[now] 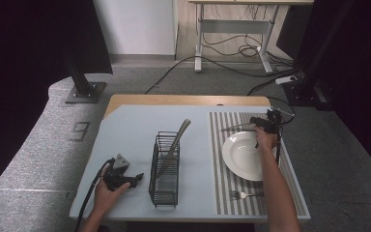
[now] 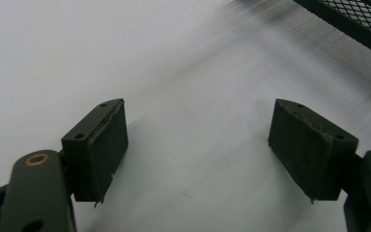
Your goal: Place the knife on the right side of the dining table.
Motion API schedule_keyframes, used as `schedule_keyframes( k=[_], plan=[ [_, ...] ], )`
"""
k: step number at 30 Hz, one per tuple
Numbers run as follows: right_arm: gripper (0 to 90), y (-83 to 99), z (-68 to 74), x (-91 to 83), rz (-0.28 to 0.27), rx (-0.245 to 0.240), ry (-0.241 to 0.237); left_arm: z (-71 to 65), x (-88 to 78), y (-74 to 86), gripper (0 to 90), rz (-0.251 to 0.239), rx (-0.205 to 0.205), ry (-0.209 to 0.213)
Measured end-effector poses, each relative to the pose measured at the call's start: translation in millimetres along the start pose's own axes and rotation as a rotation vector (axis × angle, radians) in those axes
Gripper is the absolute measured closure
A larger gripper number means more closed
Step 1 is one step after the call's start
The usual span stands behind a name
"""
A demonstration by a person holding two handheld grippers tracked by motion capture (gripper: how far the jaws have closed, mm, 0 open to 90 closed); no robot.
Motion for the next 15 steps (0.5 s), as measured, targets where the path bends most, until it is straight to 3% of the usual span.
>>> schedule_keyframes(
  k=[5, 11, 13, 15],
  plan=[
    [56.2, 0.1, -2.6, 0.6, 0.026, 0.0, 0.029, 0.0, 0.0, 0.0, 21.0, 0.0, 0.0, 0.0],
    [62.4, 3.7, -18.3, 2.4, 0.066, -0.014, 0.11, 0.0, 0.0, 0.0, 21.0, 0.0, 0.0, 0.0],
    [62.2, 3.3, -20.5, 1.3, 0.069, 0.014, 0.101, 0.1, 0.0, 0.0, 21.0, 0.0, -0.001, 0.001],
    [62.1, 3.8, -20.3, 0.9, 0.083, -0.003, 0.111, 0.1, 0.0, 0.0, 20.9, 0.001, -0.001, 0.0]
  ],
)
Point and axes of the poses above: each handheld gripper's, and its own axes: x roughly forward along the jaws, y roughly out of its underside, z roughly to its left, the point moved 6 cm from there along x, roughly forward along the jaws, and after that the axes turned 5 degrees about -y, right-handed, at the moved point
